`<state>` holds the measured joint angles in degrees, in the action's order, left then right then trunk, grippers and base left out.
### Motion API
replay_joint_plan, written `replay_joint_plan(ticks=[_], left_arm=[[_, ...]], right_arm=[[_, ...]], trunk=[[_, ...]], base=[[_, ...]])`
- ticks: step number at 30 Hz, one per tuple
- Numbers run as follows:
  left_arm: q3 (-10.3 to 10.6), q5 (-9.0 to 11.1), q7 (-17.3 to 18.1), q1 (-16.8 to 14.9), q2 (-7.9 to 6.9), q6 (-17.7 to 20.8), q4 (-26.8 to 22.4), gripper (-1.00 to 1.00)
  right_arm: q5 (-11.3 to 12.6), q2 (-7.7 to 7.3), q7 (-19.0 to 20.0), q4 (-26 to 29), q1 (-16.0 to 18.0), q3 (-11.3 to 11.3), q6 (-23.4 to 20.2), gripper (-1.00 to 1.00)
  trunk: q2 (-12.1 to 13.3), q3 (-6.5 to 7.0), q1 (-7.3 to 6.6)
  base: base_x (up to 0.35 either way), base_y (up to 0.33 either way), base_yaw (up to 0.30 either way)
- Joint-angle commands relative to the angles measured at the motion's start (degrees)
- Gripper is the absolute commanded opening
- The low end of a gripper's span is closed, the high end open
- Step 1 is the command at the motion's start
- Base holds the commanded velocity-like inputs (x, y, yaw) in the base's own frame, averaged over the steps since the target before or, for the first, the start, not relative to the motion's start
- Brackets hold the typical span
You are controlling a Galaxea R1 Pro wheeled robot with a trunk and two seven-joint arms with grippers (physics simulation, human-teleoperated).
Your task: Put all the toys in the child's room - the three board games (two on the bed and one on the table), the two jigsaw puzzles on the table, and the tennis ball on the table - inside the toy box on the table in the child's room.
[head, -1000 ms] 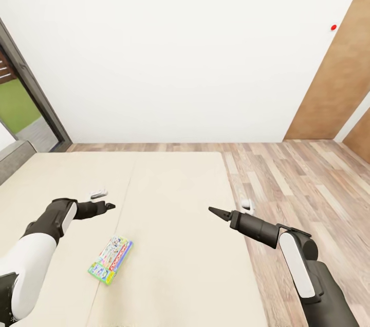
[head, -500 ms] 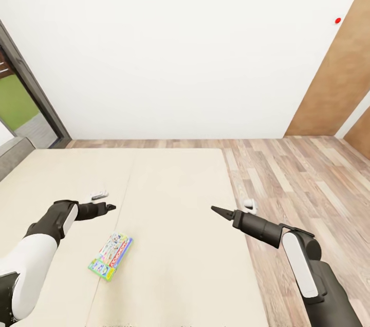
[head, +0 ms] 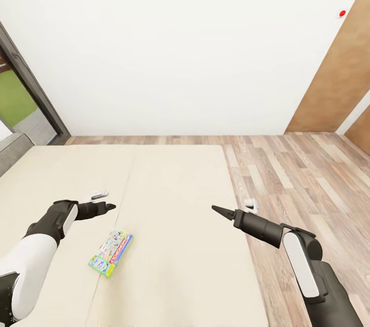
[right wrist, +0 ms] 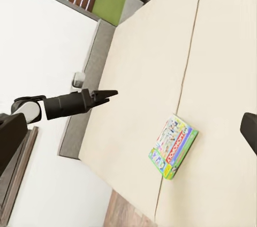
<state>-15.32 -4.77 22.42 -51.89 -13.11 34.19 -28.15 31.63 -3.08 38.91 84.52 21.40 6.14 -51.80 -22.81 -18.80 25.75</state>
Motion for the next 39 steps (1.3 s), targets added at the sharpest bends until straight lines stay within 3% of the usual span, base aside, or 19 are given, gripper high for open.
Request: replay_joint_plan(ticks=[1, 4, 12, 18, 23, 31, 39], left_arm=[[-0.41, -0.50, 0.48, -0.05, -0.01, 0.29, -0.06, 1.00], [-0.41, -0.50, 0.50, -0.05, -0.12, 0.28, -0.06, 1.00], [-0.47, -0.50, 0.82, -0.05, -0.47, 0.23, -0.06, 1.00], [-0.49, -0.45, 2.07, -0.03, -2.53, 0.18, -0.06, 1.00], [-0.37, -0.46, 4.32, -0.05, -3.73, 0.10, -0.06, 1.00], [-0.28, -0.50, 5.16, -0.04, -3.76, -1.19, 0.95, 1.00], [2.33, -0.50, 4.75, -0.05, -3.61, -3.61, 3.91, 1.00]], right_arm=[[-0.01, -0.03, 0.68, 0.02, 0.05, 0.11, -0.31, 1.00], [0.00, -0.06, 1.81, 0.02, 0.05, 0.56, -0.32, 1.00], [-0.08, -0.16, 9.63, 0.03, 0.05, 3.44, -0.25, 1.00], [-0.68, -0.20, 14.35, 0.03, 0.05, 4.64, -0.09, 1.00], [-0.80, -0.19, 14.94, 0.03, 0.05, 4.79, -0.07, 1.00], [-0.86, -0.18, 15.08, 0.03, 0.05, 4.84, -0.02, 1.00], [-0.87, -0.17, 15.06, 0.03, 0.05, 4.84, 0.03, 1.00]], trunk=[[-0.11, -0.20, 0.03], [-0.11, -0.48, 0.03], [-0.11, -1.24, 0.03], [-0.11, -1.80, 0.03], [-0.11, -2.27, 0.03], [-0.11, -3.03, 0.03], [-0.11, -3.78, 0.03]], base=[[0.000, 0.000, 0.000], [0.000, 0.000, 0.000], [0.000, 0.000, 0.000], [0.000, 0.000, 0.000], [0.000, 0.000, 0.000], [0.000, 0.000, 0.000], [0.000, 0.000, 0.000]])
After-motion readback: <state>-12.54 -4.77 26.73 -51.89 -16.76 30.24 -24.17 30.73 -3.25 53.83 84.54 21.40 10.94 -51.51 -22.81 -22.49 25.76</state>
